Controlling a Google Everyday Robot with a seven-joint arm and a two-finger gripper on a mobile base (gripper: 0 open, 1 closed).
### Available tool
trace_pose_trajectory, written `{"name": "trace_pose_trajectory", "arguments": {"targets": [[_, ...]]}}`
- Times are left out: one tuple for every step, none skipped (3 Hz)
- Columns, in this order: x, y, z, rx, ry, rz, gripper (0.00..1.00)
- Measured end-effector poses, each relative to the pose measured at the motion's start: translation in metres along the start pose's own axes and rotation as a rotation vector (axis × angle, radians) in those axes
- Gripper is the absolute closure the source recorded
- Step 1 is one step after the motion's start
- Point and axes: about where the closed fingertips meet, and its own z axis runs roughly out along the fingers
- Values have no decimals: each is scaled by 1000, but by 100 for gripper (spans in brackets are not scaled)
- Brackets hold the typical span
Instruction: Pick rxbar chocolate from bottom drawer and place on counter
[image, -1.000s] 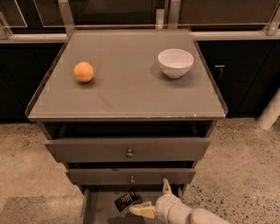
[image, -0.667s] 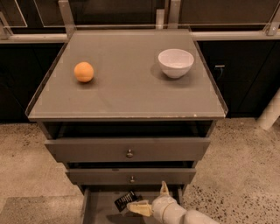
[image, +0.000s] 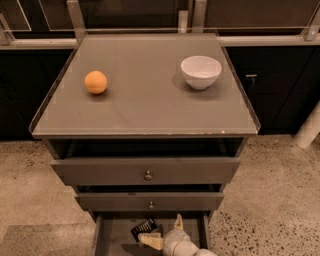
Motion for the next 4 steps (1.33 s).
{"name": "trace_pose_trajectory", "arguments": {"targets": [[9, 8, 5, -10, -1, 21, 0], [10, 6, 5, 25, 2, -11, 0], [31, 2, 24, 80, 11, -98, 0], [55, 3, 50, 80, 12, -198, 0]]}}
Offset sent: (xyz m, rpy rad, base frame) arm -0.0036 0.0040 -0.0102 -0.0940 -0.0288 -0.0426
